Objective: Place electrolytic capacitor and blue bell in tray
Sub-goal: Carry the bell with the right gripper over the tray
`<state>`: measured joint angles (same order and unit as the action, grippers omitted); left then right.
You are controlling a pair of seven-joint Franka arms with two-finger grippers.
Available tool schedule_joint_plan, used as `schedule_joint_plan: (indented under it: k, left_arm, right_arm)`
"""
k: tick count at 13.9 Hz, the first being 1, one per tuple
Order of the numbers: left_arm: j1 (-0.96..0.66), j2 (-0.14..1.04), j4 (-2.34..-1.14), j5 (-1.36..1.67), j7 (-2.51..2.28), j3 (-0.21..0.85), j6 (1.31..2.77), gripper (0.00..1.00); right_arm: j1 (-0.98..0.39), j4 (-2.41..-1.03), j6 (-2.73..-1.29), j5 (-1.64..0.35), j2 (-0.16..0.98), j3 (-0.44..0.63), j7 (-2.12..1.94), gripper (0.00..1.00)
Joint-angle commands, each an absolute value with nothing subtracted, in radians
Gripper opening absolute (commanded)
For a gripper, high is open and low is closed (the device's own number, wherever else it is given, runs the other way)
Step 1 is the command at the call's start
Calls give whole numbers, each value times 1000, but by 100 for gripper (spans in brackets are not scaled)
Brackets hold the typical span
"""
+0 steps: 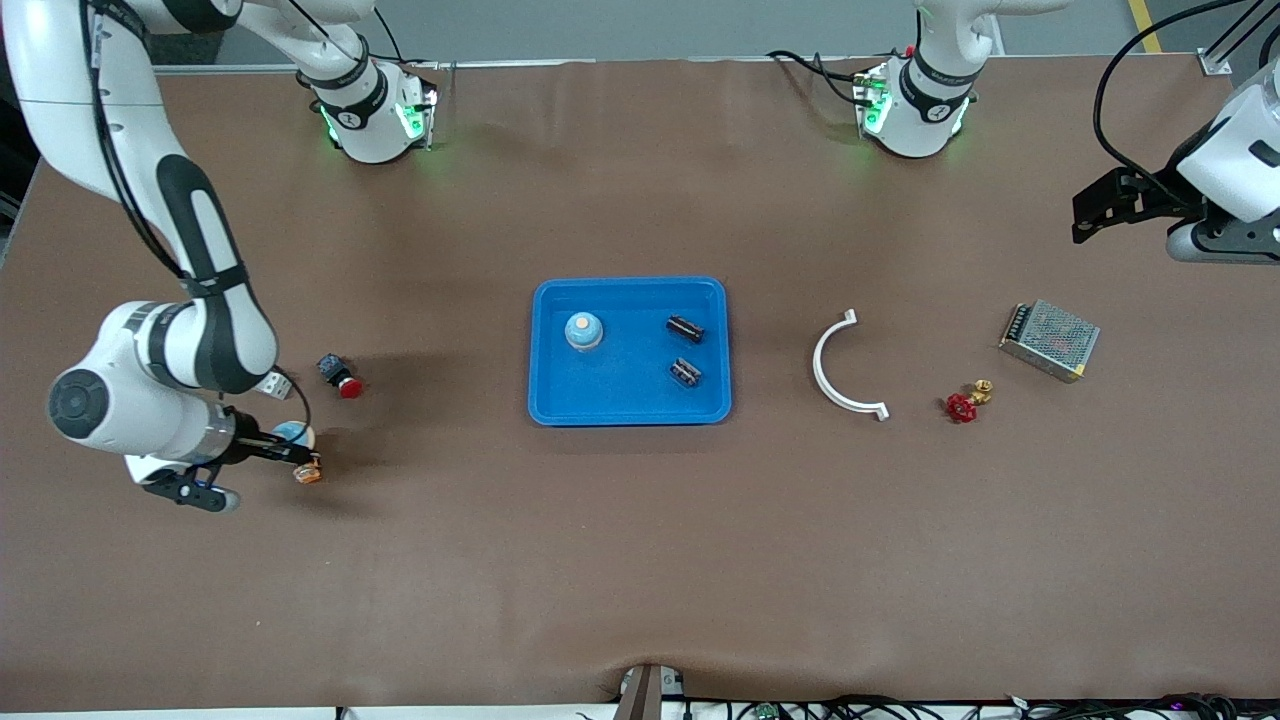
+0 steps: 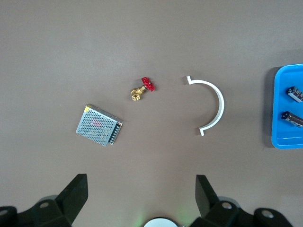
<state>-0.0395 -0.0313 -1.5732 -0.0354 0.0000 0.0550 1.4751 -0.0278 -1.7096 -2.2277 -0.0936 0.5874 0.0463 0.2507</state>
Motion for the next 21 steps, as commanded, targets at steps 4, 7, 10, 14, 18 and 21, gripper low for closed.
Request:
schedule_joint_plan:
  k: [4, 7, 10, 14, 18, 21]
  left_arm:
    - [-37, -49, -1598, -31, 0, 66, 1494, 100]
    - [-37, -48, -1601, -31, 0, 66, 1499, 100]
    - [-38, -48, -1603, -31, 0, 67, 1505, 100]
    - [-38, -48, -1603, -31, 0, 67, 1505, 100]
    - [-37, -46, -1603, -32, -2, 89, 1506, 100]
    - [-37, -41, -1603, -34, -2, 89, 1511, 100]
  right_arm:
    - [-216, -1732, -2247, -103, 563, 54, 604, 0]
    - [-317, -1732, -2273, -103, 565, 54, 783, 0]
    - [-422, -1732, -2321, -101, 569, 55, 967, 0]
    - [-535, -1729, -2381, -97, 590, 55, 1144, 0]
    - [-633, -1720, -2367, -69, 618, 63, 1288, 0]
    - [-683, -1707, -2349, 41, 650, 61, 1432, 0]
